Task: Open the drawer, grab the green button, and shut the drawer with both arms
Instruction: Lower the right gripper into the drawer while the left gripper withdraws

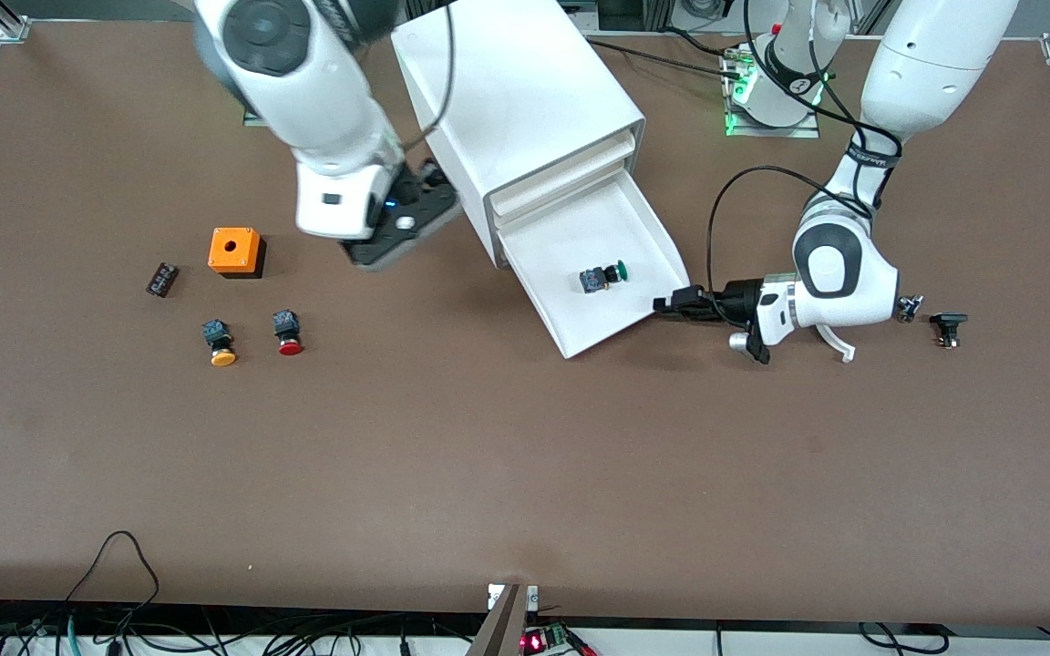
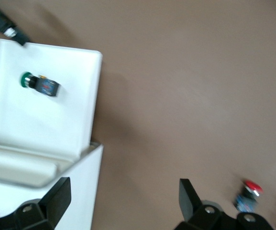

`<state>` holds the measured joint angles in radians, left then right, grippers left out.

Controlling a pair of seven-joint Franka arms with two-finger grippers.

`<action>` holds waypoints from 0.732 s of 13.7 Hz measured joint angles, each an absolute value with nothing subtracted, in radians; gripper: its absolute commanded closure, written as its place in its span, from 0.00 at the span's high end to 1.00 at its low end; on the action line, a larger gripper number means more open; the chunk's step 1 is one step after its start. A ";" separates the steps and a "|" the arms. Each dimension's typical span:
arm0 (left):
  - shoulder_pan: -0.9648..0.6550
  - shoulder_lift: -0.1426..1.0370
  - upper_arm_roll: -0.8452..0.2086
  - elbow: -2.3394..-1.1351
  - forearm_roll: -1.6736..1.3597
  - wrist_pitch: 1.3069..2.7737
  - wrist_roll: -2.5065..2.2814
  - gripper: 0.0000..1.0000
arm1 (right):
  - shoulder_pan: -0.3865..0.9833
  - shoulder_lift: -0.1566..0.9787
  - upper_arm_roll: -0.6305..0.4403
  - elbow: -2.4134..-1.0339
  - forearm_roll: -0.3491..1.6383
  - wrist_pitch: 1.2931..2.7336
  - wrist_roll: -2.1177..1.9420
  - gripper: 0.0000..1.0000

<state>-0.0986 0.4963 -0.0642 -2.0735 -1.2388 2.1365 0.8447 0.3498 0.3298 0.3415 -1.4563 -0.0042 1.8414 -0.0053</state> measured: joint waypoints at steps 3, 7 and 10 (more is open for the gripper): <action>-0.083 0.393 -0.063 -2.065 -1.239 2.302 0.836 1.00 | 0.414 0.437 0.341 -1.385 -0.004 1.894 -0.093 1.00; -0.040 0.236 -0.059 -2.089 -1.239 2.348 0.831 1.00 | 0.531 0.576 0.341 -1.306 -0.005 1.994 -0.159 1.00; 0.009 0.140 -0.057 -2.120 -1.138 2.362 0.834 1.00 | 0.596 0.669 0.340 -1.252 -0.006 2.072 -0.298 1.00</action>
<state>0.0091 0.1404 -0.0572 -2.1199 -1.1380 2.3622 0.8335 0.5963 0.6692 0.3396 -1.2517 -0.0056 2.0718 -0.2975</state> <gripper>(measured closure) 0.000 0.000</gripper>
